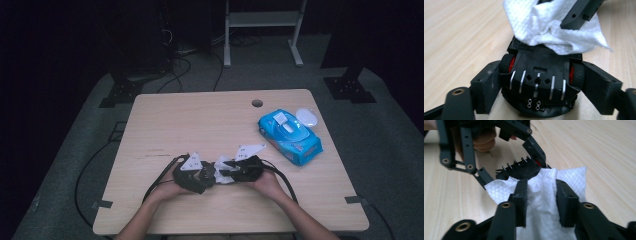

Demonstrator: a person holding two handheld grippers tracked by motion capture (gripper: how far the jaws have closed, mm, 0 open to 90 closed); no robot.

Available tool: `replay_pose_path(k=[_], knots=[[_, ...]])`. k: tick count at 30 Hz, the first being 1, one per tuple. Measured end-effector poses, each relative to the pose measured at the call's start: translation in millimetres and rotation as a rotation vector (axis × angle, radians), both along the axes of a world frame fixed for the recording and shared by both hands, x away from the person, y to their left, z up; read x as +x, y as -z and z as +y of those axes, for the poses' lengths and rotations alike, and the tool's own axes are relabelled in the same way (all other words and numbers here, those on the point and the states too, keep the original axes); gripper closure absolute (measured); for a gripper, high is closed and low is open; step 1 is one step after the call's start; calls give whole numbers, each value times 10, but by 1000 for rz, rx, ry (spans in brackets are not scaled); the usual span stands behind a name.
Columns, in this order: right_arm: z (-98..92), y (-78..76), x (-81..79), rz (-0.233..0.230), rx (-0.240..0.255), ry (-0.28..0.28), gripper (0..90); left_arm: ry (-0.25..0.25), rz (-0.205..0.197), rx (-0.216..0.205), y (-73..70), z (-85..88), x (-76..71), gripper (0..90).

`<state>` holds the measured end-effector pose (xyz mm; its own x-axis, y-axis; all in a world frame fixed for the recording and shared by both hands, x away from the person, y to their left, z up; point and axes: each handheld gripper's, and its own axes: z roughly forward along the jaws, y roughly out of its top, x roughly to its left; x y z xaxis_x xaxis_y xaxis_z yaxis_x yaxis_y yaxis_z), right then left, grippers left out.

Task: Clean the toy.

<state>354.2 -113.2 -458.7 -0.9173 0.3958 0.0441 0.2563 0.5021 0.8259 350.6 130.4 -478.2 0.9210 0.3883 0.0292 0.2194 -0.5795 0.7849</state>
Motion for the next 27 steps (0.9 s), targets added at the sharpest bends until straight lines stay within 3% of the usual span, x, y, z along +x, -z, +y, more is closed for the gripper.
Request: replay_pose_path(k=[2, 4, 7, 10, 13, 16, 18, 20, 22, 25, 27], knots=[[-7, -2, -12, -6, -8, -6, 714, -6, 21, -4, 14, -8, 15, 167], [-33, 2, 4, 10, 0, -2, 738, -2, 17, -3, 10, -16, 15, 166], [-76, 16, 32, 37, 20, 7, 797, 12, -19, 10, -17, -40, -24, 194], [-68, 2, 27, 35, 14, 21, 831, 22, -42, 16, -32, -88, -70, 234], [29, -1, -29, 40, 30, -14, 834, 36, -62, 33, -37, -115, -90, 245], [157, 1, -82, 44, 46, -62, 834, 32, -57, 31, -17, -118, -88, 245], [221, 0, -108, 26, 20, -74, 834, 26, -49, 36, 0, -106, -88, 244], [206, 6, -98, 35, 26, -66, 834, 22, -51, 31, -1, -96, -86, 241], [161, 8, -84, 39, 29, -51, 835, 15, -16, 35, 2, -77, -61, 207], [111, -1, -91, 27, 30, -24, 835, 19, -2, 37, 21, -56, -46, 226], [105, -5, -90, 21, 19, -17, 836, 25, -13, 46, 18, -61, -55, 239]])
